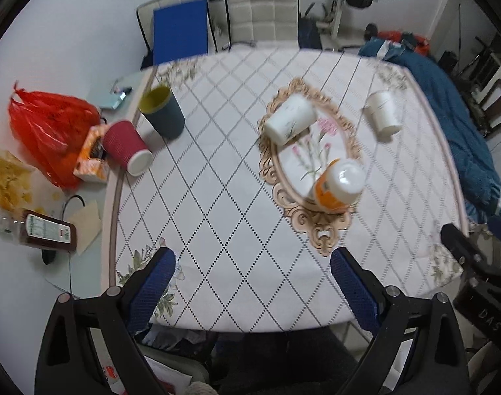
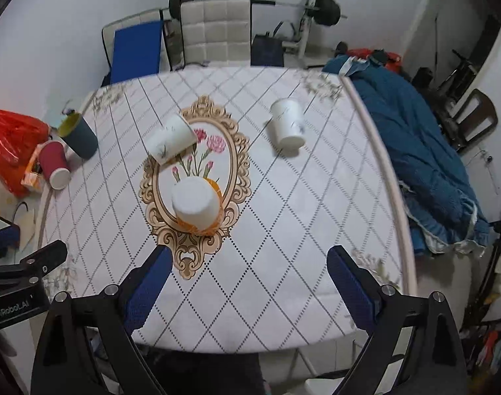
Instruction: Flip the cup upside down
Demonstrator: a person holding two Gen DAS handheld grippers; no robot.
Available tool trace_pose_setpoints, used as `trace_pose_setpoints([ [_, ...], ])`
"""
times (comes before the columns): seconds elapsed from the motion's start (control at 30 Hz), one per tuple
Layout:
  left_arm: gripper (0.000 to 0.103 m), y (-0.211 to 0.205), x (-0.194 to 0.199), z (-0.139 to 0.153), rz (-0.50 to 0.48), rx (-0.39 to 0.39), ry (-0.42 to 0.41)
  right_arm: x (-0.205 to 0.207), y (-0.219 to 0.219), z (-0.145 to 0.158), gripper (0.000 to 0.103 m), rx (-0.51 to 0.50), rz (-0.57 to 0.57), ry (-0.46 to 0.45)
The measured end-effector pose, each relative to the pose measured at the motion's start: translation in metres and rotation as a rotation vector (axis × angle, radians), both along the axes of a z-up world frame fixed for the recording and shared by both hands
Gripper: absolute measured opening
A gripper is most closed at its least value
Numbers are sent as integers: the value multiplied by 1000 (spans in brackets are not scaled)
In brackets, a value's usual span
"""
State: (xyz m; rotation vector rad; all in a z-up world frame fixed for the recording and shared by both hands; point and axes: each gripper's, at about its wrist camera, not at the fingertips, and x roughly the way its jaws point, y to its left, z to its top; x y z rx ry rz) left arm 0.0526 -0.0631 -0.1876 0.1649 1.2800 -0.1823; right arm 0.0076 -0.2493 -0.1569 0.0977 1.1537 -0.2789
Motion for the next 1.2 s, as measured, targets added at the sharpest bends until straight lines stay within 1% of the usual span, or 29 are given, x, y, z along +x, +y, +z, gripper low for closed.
trace_pose_setpoints([
  [0.13,97,0,-22,41,-15,-6,-75,-29,5,40,97,11,-4,-44],
  [0.2,97,1,-29,56,-12,-15,-92,-44,5,63,97,11,-6,-78],
  [0.43,97,9,-57,108,5,-40,-146,-83,7,127,97,13,-9,-152],
  [0.57,97,12,-73,136,16,-60,-168,-105,12,165,100,-6,3,-201],
  [0.73,97,12,-88,157,15,-77,-159,-128,21,207,100,-14,26,-243],
  [0.93,97,13,-99,169,25,-65,-167,-145,30,232,100,-18,45,-244],
  [1.2,97,17,-107,174,39,-56,-168,-149,30,238,100,-18,43,-242],
])
